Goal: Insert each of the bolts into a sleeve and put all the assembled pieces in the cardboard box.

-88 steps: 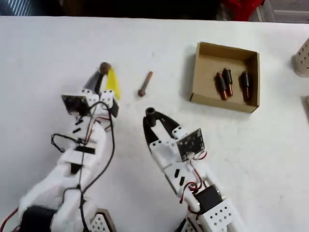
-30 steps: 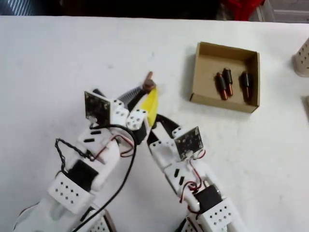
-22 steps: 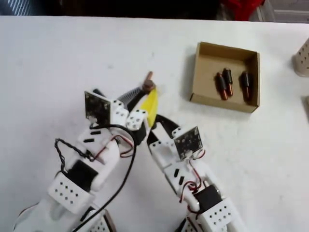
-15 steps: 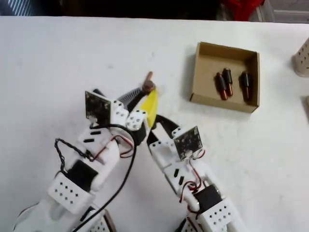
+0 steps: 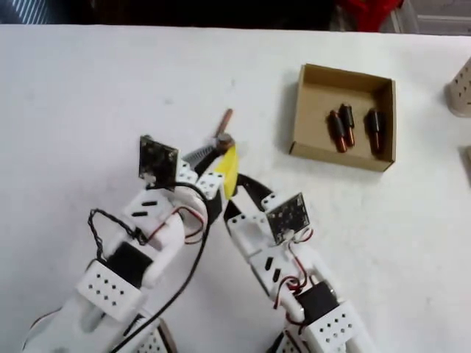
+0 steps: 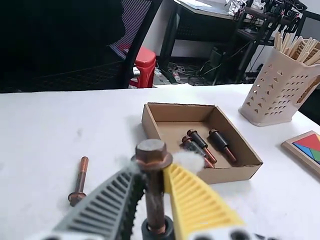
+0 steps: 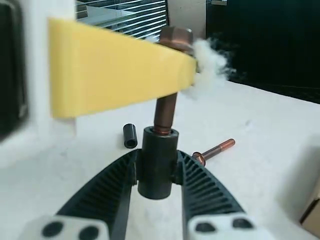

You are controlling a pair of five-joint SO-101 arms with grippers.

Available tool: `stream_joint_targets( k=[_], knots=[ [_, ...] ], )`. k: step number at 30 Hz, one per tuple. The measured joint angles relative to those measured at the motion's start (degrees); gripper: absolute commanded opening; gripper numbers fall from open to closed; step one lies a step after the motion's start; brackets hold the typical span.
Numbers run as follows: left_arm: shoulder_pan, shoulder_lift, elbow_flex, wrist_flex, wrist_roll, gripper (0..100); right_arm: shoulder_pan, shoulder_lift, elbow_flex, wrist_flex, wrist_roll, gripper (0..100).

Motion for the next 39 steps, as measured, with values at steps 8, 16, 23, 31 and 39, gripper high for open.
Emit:
stream_joint_targets(
  k=[8, 16, 23, 31, 39],
  knots=[
    [0.09, 0.00, 0.00, 0.62, 0.00, 9, 0.00, 0.00, 0.00, 0.00, 0.00, 1.5],
    [-0.09, 0.00, 0.09, 5.71, -0.18, 37, 0.09, 0.00, 0.00, 0.00, 0.00, 1.5],
    [-0.26, 0.00, 0.00, 7.82, -0.18, 32, 0.18, -0.09, 0.00, 0.00, 0.00, 1.5],
    [-0.35, -0.18, -0.09, 13.71, -3.25, 32, 2.11, -0.09, 0.00, 0.00, 0.00, 1.5],
    [-0.53, -3.25, -0.26, 19.34, -3.96, 32, 4.84, 0.00, 0.00, 0.09, 0.09, 1.6]
  ],
)
